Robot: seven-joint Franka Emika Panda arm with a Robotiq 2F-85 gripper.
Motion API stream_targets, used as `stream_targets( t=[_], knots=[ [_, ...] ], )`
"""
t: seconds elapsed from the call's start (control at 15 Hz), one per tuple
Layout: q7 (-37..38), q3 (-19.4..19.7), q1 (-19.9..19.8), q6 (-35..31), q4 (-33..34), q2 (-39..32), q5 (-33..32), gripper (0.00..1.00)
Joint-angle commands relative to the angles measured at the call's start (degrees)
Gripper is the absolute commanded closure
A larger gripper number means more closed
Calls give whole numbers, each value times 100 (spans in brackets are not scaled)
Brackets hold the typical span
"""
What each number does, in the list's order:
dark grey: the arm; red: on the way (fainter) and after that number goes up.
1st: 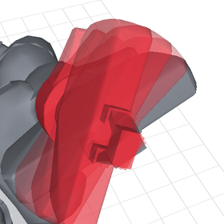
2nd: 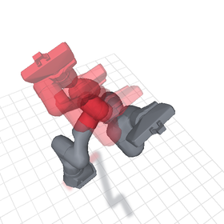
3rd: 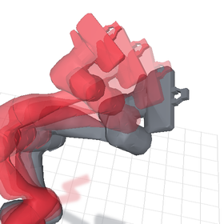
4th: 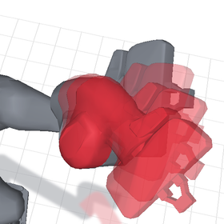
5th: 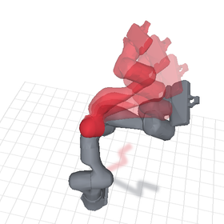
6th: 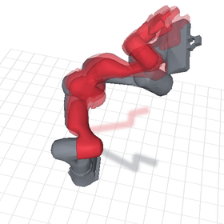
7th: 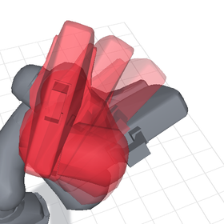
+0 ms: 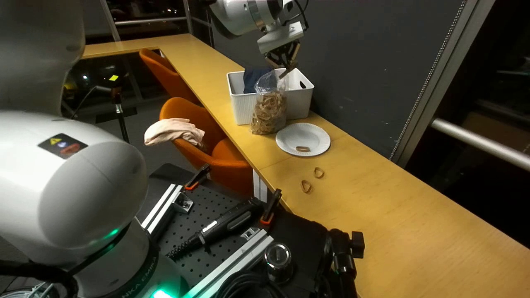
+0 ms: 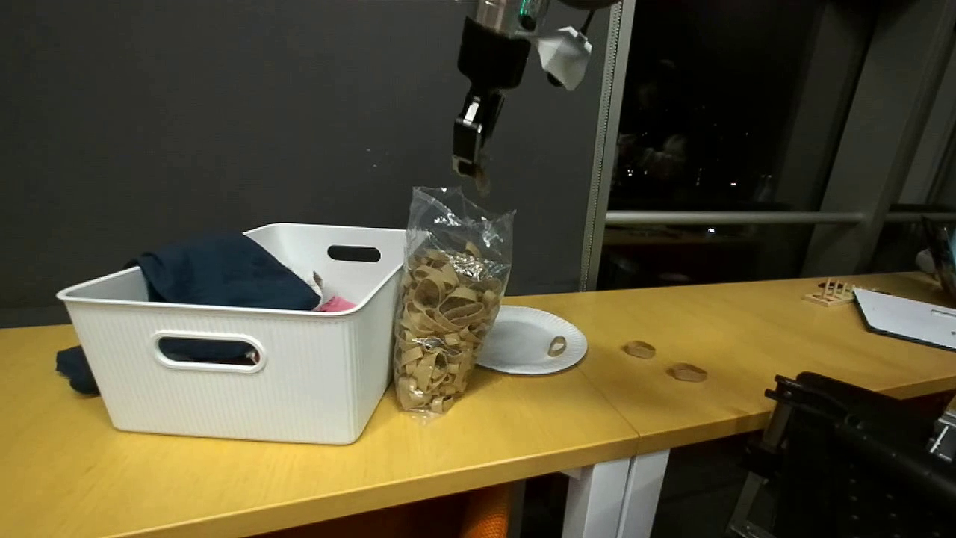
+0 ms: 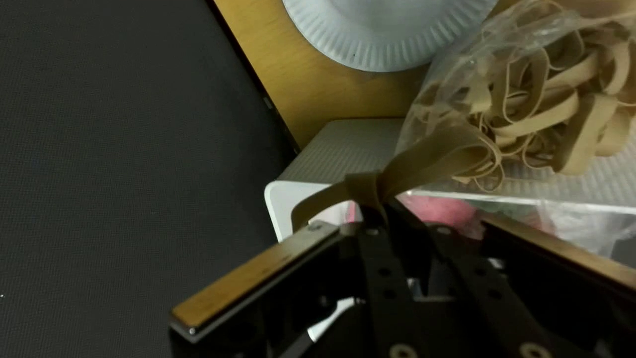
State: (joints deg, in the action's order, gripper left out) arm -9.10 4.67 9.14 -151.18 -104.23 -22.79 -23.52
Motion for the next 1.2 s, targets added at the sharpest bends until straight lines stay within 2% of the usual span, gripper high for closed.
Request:
stream_targets(
  t=[0.0,0.53,0.6,0.67,1.13],
  knots=[
    [336,-90,134,466,153,4,-162,98],
    [370,-358,228,667,134,-46,-121,98],
    [367,-363,213,689,133,-69,-111,79],
    [408,-353,225,730,139,-70,-132,67],
    [556,-329,241,879,171,-56,-161,18]
  ],
)
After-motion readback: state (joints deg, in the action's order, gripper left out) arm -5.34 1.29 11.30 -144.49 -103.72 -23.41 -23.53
